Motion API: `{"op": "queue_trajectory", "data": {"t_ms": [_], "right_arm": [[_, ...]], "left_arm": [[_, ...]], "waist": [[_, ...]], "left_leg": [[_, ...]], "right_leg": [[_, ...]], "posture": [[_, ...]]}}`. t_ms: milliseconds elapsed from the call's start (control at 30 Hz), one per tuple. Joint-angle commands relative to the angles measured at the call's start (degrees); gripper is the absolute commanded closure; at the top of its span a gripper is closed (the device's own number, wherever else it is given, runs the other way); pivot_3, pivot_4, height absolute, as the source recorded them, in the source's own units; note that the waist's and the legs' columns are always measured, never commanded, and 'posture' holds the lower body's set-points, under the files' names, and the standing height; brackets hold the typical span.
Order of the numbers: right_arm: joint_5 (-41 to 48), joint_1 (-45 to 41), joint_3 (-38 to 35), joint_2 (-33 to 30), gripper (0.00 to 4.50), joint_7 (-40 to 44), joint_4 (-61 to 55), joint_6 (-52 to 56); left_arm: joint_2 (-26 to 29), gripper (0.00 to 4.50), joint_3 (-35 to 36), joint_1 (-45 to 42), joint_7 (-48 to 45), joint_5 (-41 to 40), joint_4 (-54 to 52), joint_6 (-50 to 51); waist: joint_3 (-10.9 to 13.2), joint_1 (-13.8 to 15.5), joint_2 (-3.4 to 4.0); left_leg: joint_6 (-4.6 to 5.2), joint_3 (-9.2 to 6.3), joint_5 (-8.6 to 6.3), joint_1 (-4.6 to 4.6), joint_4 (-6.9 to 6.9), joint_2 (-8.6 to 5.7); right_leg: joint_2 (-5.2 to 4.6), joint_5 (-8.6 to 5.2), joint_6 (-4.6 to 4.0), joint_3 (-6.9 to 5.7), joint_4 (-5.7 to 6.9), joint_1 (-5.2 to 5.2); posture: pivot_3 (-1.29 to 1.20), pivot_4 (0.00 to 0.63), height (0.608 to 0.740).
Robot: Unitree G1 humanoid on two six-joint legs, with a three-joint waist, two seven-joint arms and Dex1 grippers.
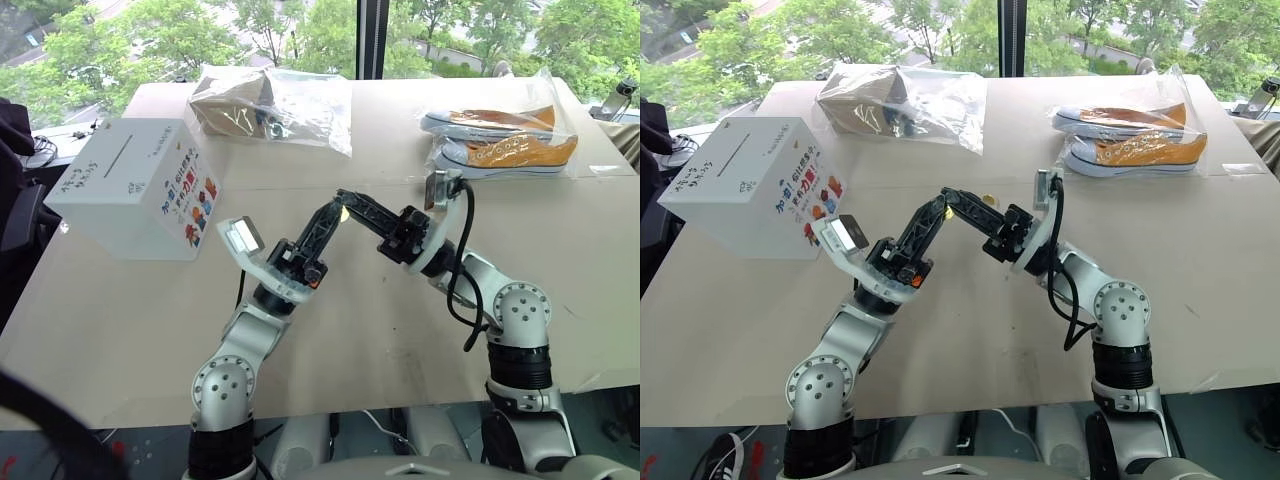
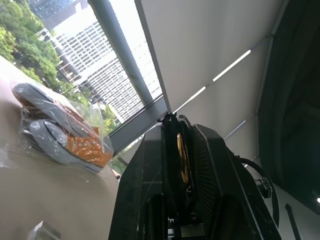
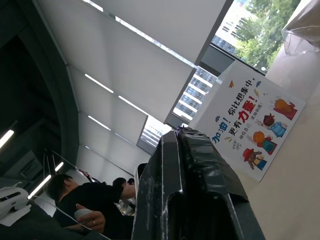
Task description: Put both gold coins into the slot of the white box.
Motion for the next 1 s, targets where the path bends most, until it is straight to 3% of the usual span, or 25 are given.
{"op": "queue_trajectory", "data": {"t_ms": [33,133,300,433,533,567,667,1000], "right_arm": [[2.3,-0.8,-1.5,0.6,4.50,0.2,-1.0,-1.6],[2.3,-0.8,-1.4,0.6,4.50,0.3,-1.0,-1.6],[2.2,-0.8,-1.2,0.5,4.50,0.3,-0.8,-2.0],[2.3,-0.8,-1.2,0.6,4.50,0.2,-0.7,-2.1],[2.4,-0.8,-1.1,0.6,4.50,0.3,-0.6,-2.0],[2.4,-0.9,-1.1,0.6,4.50,0.3,-0.6,-2.0],[2.4,-0.9,-1.0,0.5,4.50,0.3,-0.6,-1.9],[2.3,-0.7,-0.4,0.0,4.50,0.6,-1.0,-1.4]], "left_arm": [[0.0,4.31,0.2,0.4,-1.0,-3.0,-1.1,0.6],[0.2,4.31,0.5,0.3,-1.4,-5.6,-1.3,1.5],[0.2,1.93,0.5,-0.1,0.4,-3.6,-1.3,0.6],[-0.1,1.93,0.7,0.2,0.1,-4.3,-1.7,0.2],[-0.2,2.70,0.7,0.2,-0.4,-4.5,-1.9,0.1],[-0.2,3.34,0.7,0.2,-0.5,-4.6,-1.9,0.1],[-0.2,4.34,0.7,0.1,-0.6,-4.7,-1.9,0.0],[0.0,4.43,0.0,-0.9,0.1,-4.8,-1.5,0.8]], "waist": [[0.0,0.0,0.00],[0.0,0.0,0.00],[0.0,0.0,0.00],[0.0,0.0,0.00],[0.0,0.0,0.00],[0.0,0.0,0.00],[0.0,0.0,0.00],[0.0,0.0,0.01]], "left_leg": [[0.00,0.00,0.00,0.00,0.00,0.00],[0.00,0.00,0.00,0.00,0.00,0.00],[0.00,-0.01,0.00,-0.02,0.00,0.01],[0.00,-0.01,0.00,-0.02,0.00,0.01],[0.00,-0.01,0.00,-0.02,-0.01,0.01],[0.00,-0.01,0.00,-0.02,-0.01,0.01],[0.00,-0.01,0.00,-0.03,-0.01,0.01],[0.01,-0.01,-0.01,-0.04,-0.01,0.01]], "right_leg": [[0.00,0.00,0.00,0.00,0.00,0.00],[0.00,0.00,0.00,0.00,-0.01,0.00],[0.00,0.00,0.00,-0.01,-0.03,0.00],[0.01,0.00,0.00,-0.01,-0.05,0.00],[0.01,0.00,0.00,-0.01,-0.05,0.00],[0.02,0.00,0.00,-0.01,-0.05,0.00],[0.01,0.00,0.00,0.00,-0.06,0.00],[0.01,0.00,0.00,0.00,-0.08,0.00]], "posture": [[0.00,0.150,0.740],[0.00,0.150,0.740],[0.00,0.150,0.740],[0.00,0.150,0.740],[0.00,0.150,0.740],[0.00,0.150,0.740],[0.00,0.150,0.740],[0.00,0.150,0.740]]}}
